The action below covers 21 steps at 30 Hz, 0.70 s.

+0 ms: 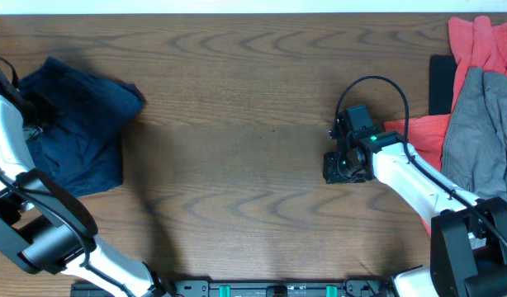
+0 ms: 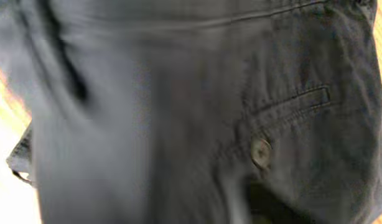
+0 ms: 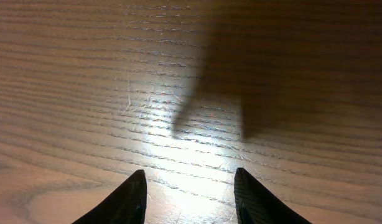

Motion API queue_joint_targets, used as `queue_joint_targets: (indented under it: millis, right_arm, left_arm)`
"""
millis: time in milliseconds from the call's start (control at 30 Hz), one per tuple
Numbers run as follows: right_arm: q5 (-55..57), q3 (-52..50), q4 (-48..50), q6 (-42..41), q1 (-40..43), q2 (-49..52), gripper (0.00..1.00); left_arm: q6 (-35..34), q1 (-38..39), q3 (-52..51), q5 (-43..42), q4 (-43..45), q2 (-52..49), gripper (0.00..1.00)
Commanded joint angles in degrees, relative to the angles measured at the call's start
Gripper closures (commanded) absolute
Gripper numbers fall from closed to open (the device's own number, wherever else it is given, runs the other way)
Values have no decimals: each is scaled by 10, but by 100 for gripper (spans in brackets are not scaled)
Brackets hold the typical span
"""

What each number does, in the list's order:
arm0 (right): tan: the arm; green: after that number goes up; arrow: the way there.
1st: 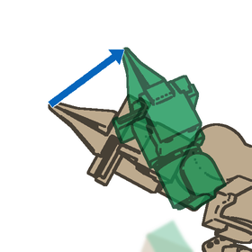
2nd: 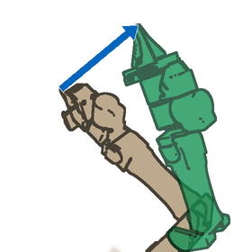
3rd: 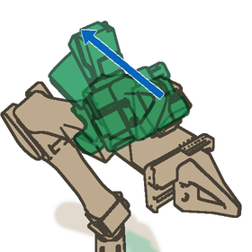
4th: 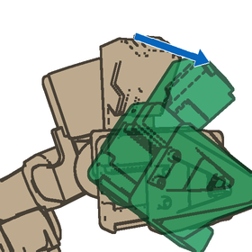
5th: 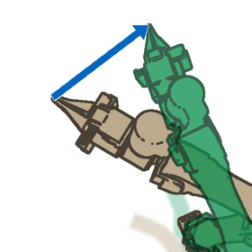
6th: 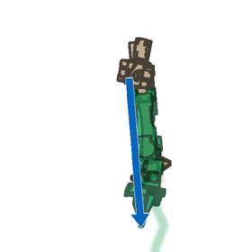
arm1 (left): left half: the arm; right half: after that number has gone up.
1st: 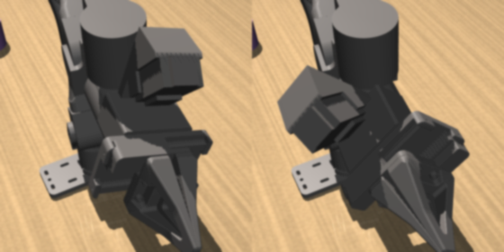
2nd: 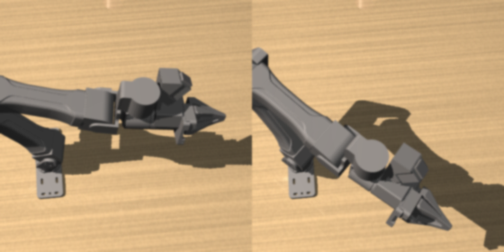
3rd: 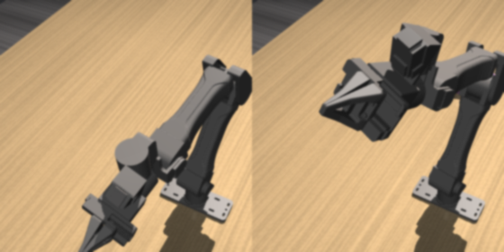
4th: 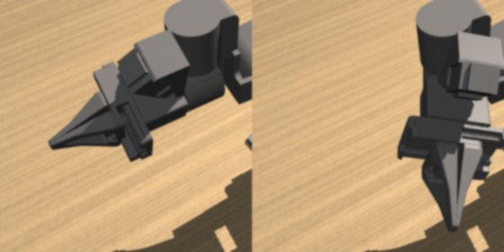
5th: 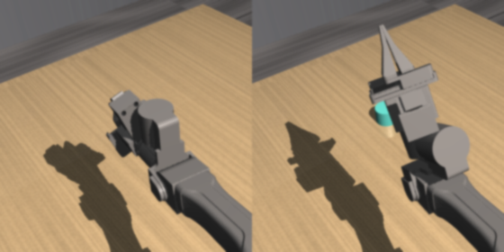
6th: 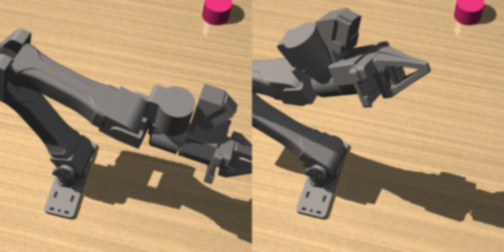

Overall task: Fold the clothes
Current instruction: 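Release the shorts on the stack and press them down with the left gripper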

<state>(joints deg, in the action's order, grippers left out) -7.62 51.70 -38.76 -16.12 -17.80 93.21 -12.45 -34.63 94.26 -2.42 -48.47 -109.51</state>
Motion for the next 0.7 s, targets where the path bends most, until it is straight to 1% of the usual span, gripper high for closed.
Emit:
queue_joint_targets:
  millis: [0, 100, 233, 300, 400, 500, 533, 567, 600, 633, 667]
  right_arm:
    - [16, 10, -1, -5, -2, -11, 56]
    - [22, 10, 0, -5, -2, -11, 56]
    - [38, 10, 1, -5, -2, -11, 56]
    - [38, 10, 2, -5, -2, -11, 56]
    - [38, 10, 5, -5, -2, -11, 56]
    - [38, 10, 7, -5, -2, -11, 56]
    - [38, 10, 6, -5, -2, -11, 56]
    - [38, 10, 6, -5, -2, -11, 56]
    - [38, 10, 6, -5, -2, -11, 56]
    - [38, 10, 6, -5, -2, -11, 56]
    - [38, 10, 6, -6, -2, -11, 56]
  left_arm:
    - [-32, -5, -3, 26, -12, -2, 2]
    - [-59, -13, -3, 29, -29, 4, 2]
    - [-60, -26, -2, 29, -42, 31, 2]
    - [-82, -30, -2, 27, -42, 54, 2]
    - [-80, -30, -2, -17, -27, 94, 1]
    - [-80, -29, -2, -57, -8, 129, 7]
    - [-80, -29, -2, -62, -3, 136, 16]
    - [-81, -29, -2, -62, -1, 141, 42]
    - [-81, -29, -2, -62, -1, 143, 61]
    - [-81, -29, -2, -62, -4, 142, 75]
    - [-80, -29, -3, -60, -11, 139, 82]
